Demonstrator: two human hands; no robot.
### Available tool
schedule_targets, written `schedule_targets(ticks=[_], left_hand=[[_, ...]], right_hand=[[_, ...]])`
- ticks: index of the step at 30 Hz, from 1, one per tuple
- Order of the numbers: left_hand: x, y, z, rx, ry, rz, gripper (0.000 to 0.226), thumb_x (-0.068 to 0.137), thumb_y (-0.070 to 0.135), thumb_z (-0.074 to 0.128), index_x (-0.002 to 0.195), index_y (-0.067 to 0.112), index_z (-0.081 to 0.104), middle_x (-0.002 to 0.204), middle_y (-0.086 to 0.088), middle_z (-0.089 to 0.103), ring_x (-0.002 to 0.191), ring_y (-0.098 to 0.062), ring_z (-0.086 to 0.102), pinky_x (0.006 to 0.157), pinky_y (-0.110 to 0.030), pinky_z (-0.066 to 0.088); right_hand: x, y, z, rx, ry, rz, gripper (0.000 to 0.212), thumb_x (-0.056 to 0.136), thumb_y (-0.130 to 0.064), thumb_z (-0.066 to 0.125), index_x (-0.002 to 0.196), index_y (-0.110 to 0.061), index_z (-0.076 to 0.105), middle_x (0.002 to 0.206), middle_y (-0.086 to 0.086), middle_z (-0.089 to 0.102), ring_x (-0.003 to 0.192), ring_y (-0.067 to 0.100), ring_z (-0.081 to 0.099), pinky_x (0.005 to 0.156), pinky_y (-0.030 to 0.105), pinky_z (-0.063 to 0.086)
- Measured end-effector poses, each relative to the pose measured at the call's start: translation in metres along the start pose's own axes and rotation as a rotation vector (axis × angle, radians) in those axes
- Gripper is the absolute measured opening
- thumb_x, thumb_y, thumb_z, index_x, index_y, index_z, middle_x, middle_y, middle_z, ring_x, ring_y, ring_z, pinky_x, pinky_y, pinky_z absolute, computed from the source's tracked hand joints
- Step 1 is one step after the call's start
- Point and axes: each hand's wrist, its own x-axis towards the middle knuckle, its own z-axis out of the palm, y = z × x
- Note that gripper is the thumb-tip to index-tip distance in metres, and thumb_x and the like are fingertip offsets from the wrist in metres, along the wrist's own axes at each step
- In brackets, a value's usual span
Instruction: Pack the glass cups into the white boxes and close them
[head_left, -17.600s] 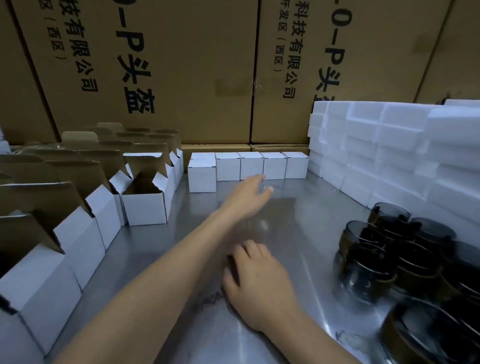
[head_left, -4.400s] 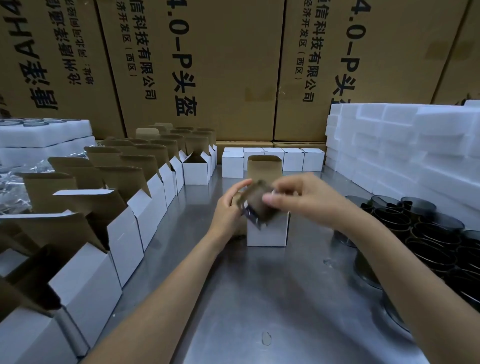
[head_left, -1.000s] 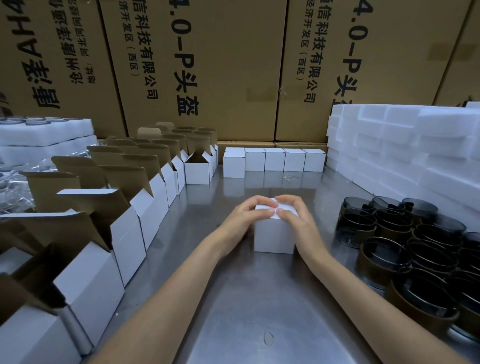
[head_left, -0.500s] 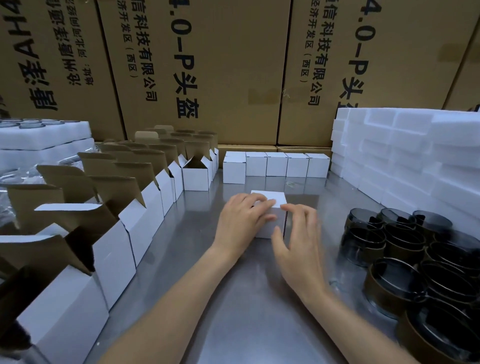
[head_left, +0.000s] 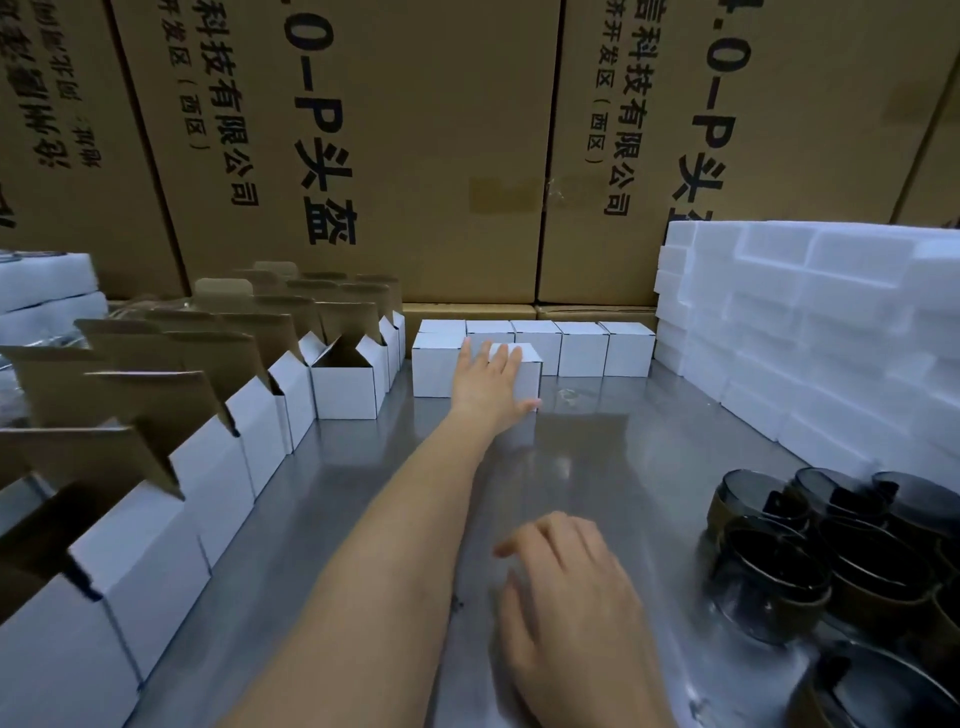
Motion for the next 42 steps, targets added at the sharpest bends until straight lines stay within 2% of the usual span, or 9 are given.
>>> schedule_targets(ticks=[6,16,20,22,26,30,35,38,42], left_hand=[[0.029,-0.018,0.003,0.031,-0.086,-0.049,0.083,0.092,0.069,0.021,0.154,0.018,0.0,0.162,-0.004,0.001,0.148,-0.027,-0.013,0.115,-0.05,-0.013],[0.032,-0.025,0.012,-0.009,-0.081,-0.08,0.086,0.091,0.07,0.025,0.154,0.018,-0.002,0.162,-0.003,0.004,0.149,-0.029,0.002,0.116,-0.052,-0.008],[0.023,-0.013,0.001,-0.146,-0.073,-0.036,0.085,0.094,0.065,0.03,0.154,0.014,-0.004,0.162,-0.002,-0.002,0.149,-0.027,-0.002,0.116,-0.052,-0.006],[0.011,0.012,-0.017,-0.39,0.041,0.002,0.076,0.095,0.057,0.04,0.153,0.016,0.013,0.161,-0.003,0.012,0.147,-0.024,0.01,0.117,-0.049,0.002],[-0.036,0.066,-0.07,-1.236,-0.225,0.379,0.038,0.092,0.035,0.063,0.128,0.023,0.059,0.131,0.008,0.055,0.125,-0.008,0.047,0.095,-0.02,0.036],[-0.075,0.1,-0.098,-0.897,-0.427,0.773,0.05,0.086,0.012,0.066,0.132,0.027,0.055,0.144,0.003,0.042,0.131,-0.007,0.034,0.099,-0.011,0.027],[-0.099,0.117,-0.089,-0.622,-0.233,0.642,0.041,0.085,0.02,0.068,0.124,0.019,0.058,0.124,-0.005,0.052,0.121,-0.022,0.046,0.101,-0.035,0.038],[-0.109,0.109,-0.079,-0.647,-0.087,0.449,0.029,0.08,0.04,0.073,0.094,0.019,0.059,0.1,0.0,0.055,0.1,-0.023,0.052,0.078,-0.034,0.043],[-0.127,0.077,-0.069,-0.665,-0.032,0.146,0.042,0.074,0.044,0.077,0.067,0.023,0.042,0.086,0.002,0.053,0.09,-0.025,0.055,0.066,-0.03,0.036]], right_hand=[[0.004,-0.001,0.005,-0.033,0.008,0.009,0.022,0.06,-0.032,0.043,0.065,-0.025,0.063,0.066,-0.005,0.056,0.067,0.019,0.064,0.049,0.019,0.044],[0.003,0.0,0.006,-0.061,-0.04,0.038,0.021,0.06,-0.034,0.044,0.066,-0.025,0.063,0.068,-0.006,0.055,0.067,0.018,0.063,0.049,0.018,0.043],[0.002,-0.001,0.004,-0.084,-0.083,0.055,0.02,0.064,-0.031,0.042,0.066,-0.023,0.061,0.068,-0.005,0.054,0.068,0.02,0.062,0.05,0.021,0.045],[0.0,-0.001,0.003,-0.085,-0.118,0.071,0.016,0.065,-0.03,0.044,0.066,-0.022,0.058,0.069,-0.004,0.054,0.069,0.021,0.061,0.052,0.024,0.047],[-0.002,-0.004,-0.002,-0.091,-0.208,0.086,0.012,0.062,-0.028,0.065,0.065,-0.022,0.055,0.069,-0.003,0.054,0.069,0.022,0.059,0.053,0.028,0.048],[-0.002,-0.005,-0.007,-0.11,-0.273,0.113,0.011,0.06,-0.023,0.065,0.068,-0.016,0.062,0.071,0.003,0.062,0.072,0.026,0.061,0.048,0.03,0.043],[-0.001,-0.003,-0.006,-0.093,-0.372,0.146,0.034,0.089,-0.025,0.045,0.12,-0.019,0.056,0.122,0.006,0.06,0.115,0.028,0.049,0.078,0.034,0.037],[-0.001,-0.002,-0.007,-0.067,-0.411,0.153,0.034,0.092,-0.027,0.043,0.122,-0.019,0.055,0.126,0.008,0.059,0.118,0.028,0.049,0.087,0.034,0.037],[-0.001,-0.003,-0.005,-0.089,-0.334,0.088,0.03,0.091,-0.023,0.044,0.113,-0.014,0.061,0.115,0.01,0.064,0.107,0.03,0.056,0.072,0.032,0.034]])
